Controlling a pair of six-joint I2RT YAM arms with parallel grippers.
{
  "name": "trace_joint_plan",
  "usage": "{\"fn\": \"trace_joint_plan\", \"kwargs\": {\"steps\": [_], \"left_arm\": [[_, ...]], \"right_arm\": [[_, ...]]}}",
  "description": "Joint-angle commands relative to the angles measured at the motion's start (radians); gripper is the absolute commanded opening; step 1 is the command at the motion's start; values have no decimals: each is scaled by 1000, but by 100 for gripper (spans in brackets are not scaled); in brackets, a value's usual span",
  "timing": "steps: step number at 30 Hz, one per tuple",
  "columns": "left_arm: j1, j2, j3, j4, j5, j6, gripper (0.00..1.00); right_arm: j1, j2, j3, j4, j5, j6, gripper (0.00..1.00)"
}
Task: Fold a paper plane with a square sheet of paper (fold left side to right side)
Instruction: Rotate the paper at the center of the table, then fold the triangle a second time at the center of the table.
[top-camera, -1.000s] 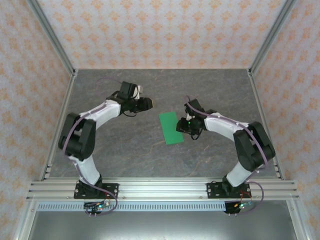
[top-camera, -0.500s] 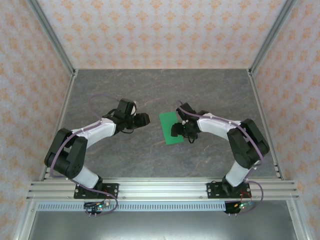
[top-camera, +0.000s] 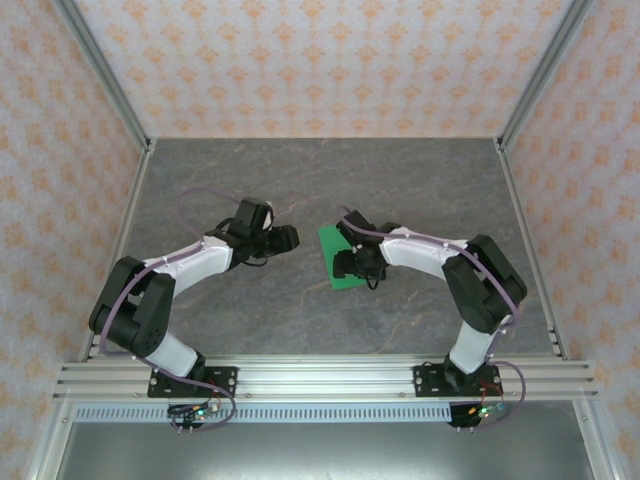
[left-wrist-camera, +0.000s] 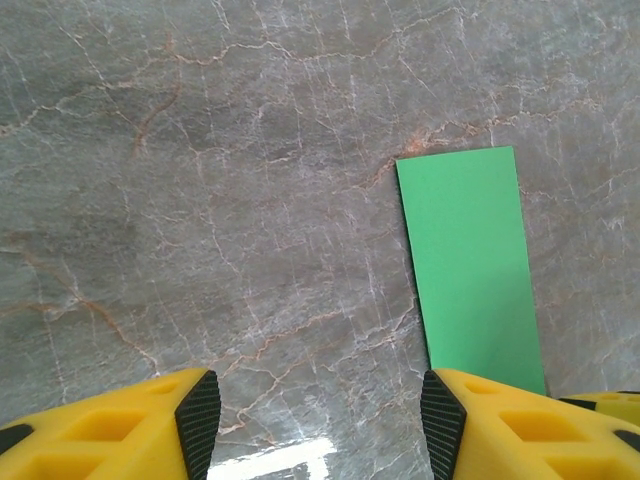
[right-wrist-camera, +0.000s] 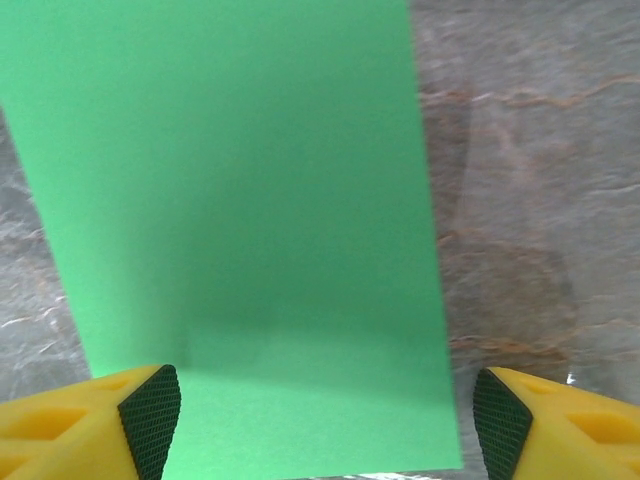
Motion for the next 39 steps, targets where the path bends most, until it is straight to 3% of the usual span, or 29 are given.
{"fn": "trace_joint_plan", "kwargs": {"steps": [1, 8, 14, 18, 27, 32, 39], "left_arm": [[-9, -27, 29, -5, -31, 11, 59], [-22, -14, 58, -10, 16, 27, 58], [-48, 16, 88, 7, 95, 31, 50], [-54, 42, 99, 32, 138, 7, 47], [-117, 169, 113, 180, 264, -98, 38], [-139, 252, 138, 229, 250, -148, 34], [-139, 304, 175, 217, 238, -147, 32]], "right_arm": [[41, 17, 23, 13, -67, 39, 80], [45, 1, 36, 36, -99, 32, 80], [33, -33, 34, 48, -99, 26, 82], [-8, -62, 16, 65, -121, 18, 83], [-197, -87, -38, 242, -314, -40, 81], [-286, -28, -17, 345, -383, -43, 77], [-300, 42, 45, 324, -377, -53, 74]]}}
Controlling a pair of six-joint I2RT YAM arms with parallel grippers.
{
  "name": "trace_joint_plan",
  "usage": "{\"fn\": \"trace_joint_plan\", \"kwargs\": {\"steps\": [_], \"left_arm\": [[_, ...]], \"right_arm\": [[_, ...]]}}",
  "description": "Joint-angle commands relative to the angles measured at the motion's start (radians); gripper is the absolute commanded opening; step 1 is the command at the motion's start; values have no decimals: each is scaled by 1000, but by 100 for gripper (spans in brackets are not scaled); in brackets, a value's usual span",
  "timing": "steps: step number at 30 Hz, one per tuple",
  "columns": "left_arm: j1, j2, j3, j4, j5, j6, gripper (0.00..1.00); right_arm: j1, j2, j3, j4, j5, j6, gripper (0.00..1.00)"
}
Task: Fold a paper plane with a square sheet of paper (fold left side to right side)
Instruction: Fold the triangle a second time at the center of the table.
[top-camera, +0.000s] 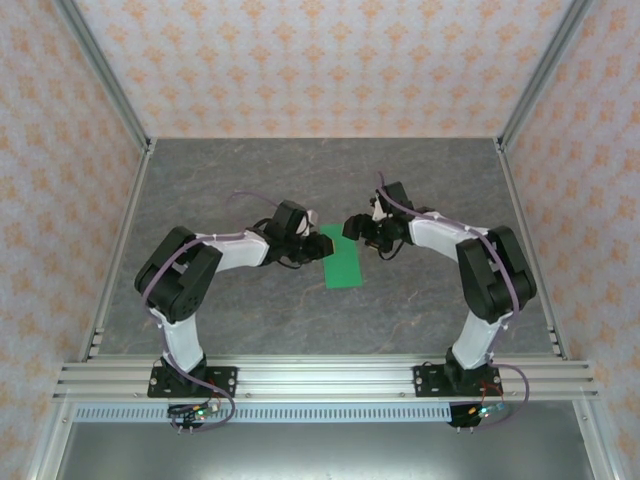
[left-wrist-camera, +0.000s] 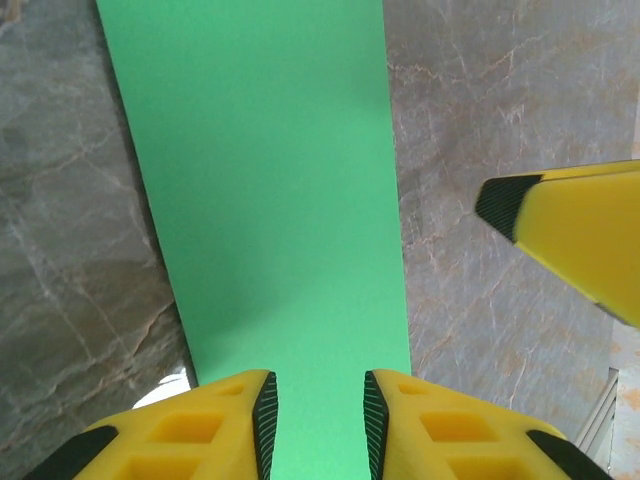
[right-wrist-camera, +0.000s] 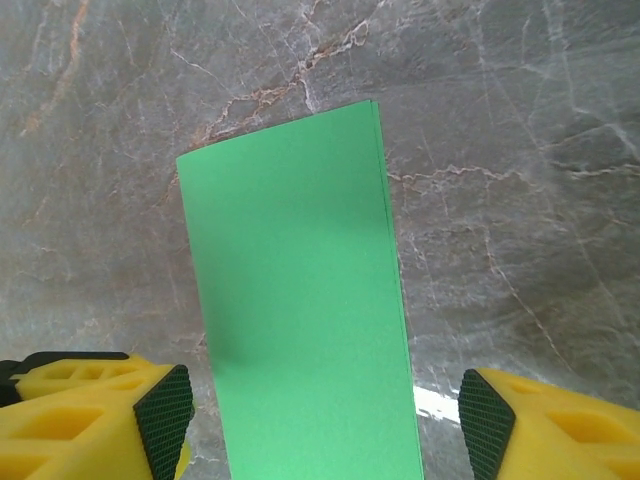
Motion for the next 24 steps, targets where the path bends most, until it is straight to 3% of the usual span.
{"fn": "trace_joint_plan", "kwargs": {"steps": [1, 24], "left_arm": [[4, 8, 36, 28, -6, -10, 32], [4, 51, 23, -100, -76, 59, 28]], "right_arm": [[1, 21, 41, 15, -7, -20, 74], [-15, 91, 115, -43, -71, -19, 75]]}}
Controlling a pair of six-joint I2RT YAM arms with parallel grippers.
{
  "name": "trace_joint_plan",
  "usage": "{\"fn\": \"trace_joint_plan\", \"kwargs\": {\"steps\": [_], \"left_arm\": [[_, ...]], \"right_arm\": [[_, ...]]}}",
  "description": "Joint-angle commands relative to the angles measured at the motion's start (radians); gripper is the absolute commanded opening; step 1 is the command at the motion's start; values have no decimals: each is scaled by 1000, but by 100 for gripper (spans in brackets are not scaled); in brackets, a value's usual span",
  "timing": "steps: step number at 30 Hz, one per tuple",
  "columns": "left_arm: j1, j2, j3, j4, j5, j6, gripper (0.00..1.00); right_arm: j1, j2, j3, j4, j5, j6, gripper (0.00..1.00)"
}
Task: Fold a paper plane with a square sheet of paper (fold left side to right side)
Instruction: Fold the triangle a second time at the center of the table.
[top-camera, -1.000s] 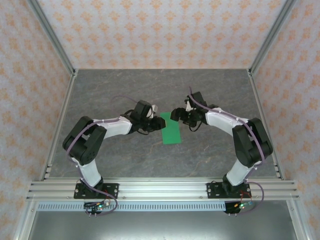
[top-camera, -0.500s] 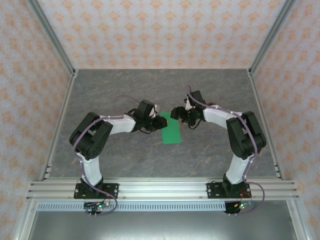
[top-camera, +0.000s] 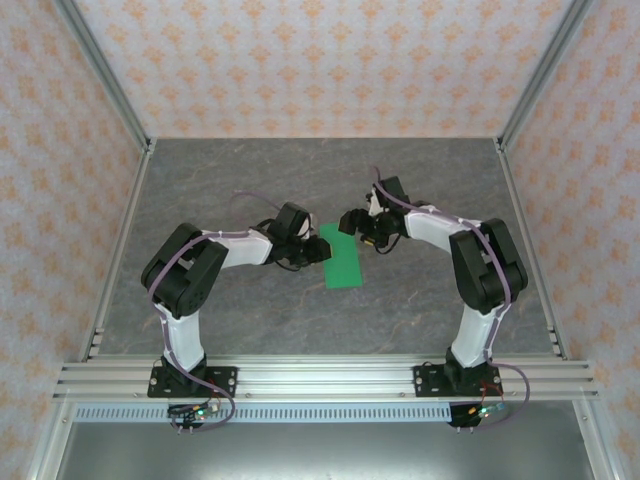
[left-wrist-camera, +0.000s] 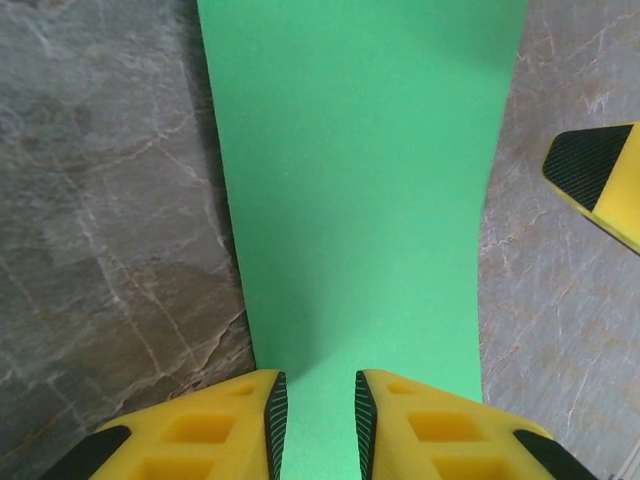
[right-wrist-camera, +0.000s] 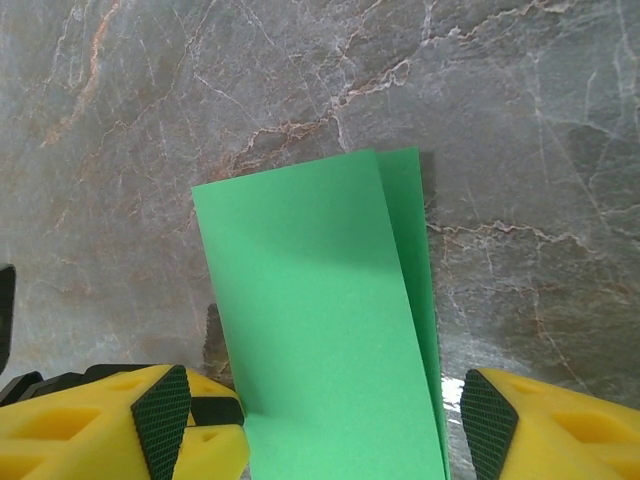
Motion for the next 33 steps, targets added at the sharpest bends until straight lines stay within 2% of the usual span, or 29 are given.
{"fn": "trace_joint_plan", "kwargs": {"steps": [1, 20, 33], "left_arm": [[4, 10, 0, -36, -35, 26, 28], [4, 8, -4, -29, -34, 24, 27], [4, 4, 0, -34, -33, 26, 27]], "right_arm": [[-5, 29, 40, -32, -25, -11, 75], [-6, 87, 58, 9, -83, -23, 73], [-5, 113, 96, 17, -42, -67, 73]]}}
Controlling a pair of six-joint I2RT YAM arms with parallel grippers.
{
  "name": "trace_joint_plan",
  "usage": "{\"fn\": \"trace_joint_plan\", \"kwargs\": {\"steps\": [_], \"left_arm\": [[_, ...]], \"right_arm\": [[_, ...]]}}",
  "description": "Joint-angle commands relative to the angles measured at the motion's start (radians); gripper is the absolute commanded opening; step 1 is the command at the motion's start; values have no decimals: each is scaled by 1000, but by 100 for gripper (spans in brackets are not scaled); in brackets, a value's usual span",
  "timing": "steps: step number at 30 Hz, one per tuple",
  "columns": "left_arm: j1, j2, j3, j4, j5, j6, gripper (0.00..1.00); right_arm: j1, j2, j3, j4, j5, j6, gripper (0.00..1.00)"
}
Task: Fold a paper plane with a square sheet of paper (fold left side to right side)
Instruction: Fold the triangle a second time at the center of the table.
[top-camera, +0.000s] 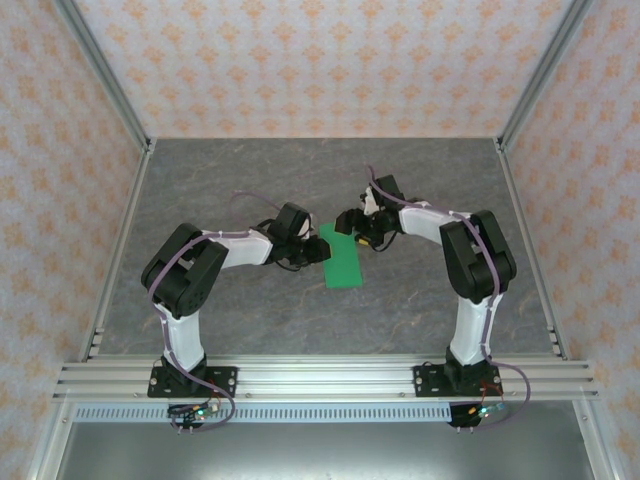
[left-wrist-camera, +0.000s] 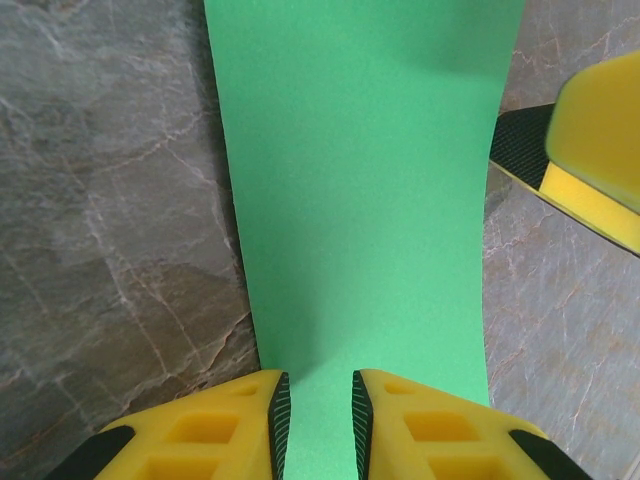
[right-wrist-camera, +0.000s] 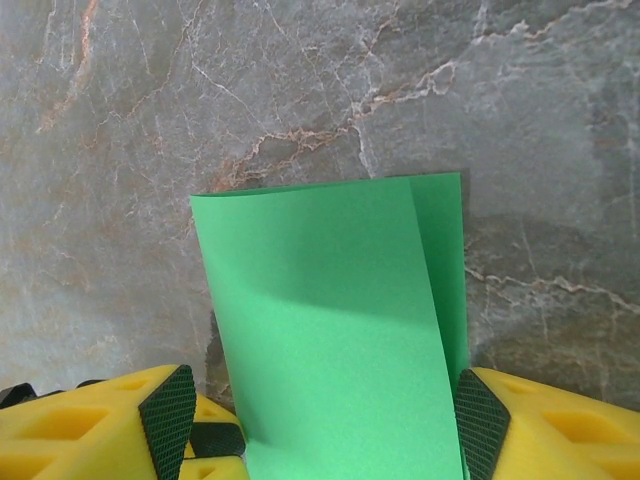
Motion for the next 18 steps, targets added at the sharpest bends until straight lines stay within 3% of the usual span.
{"fn": "trace_joint_plan", "kwargs": {"steps": [1, 10, 18], "left_arm": [[4, 4, -1, -32, -26, 27, 27], [4, 2, 2, -35, -24, 29, 27], [4, -2, 1, -30, -23, 31, 27]], "right_arm": [[-4, 18, 39, 11, 31, -40, 73], [-4, 30, 81, -24, 80, -77, 75], [-5, 50, 73, 3, 9, -72, 74]]}}
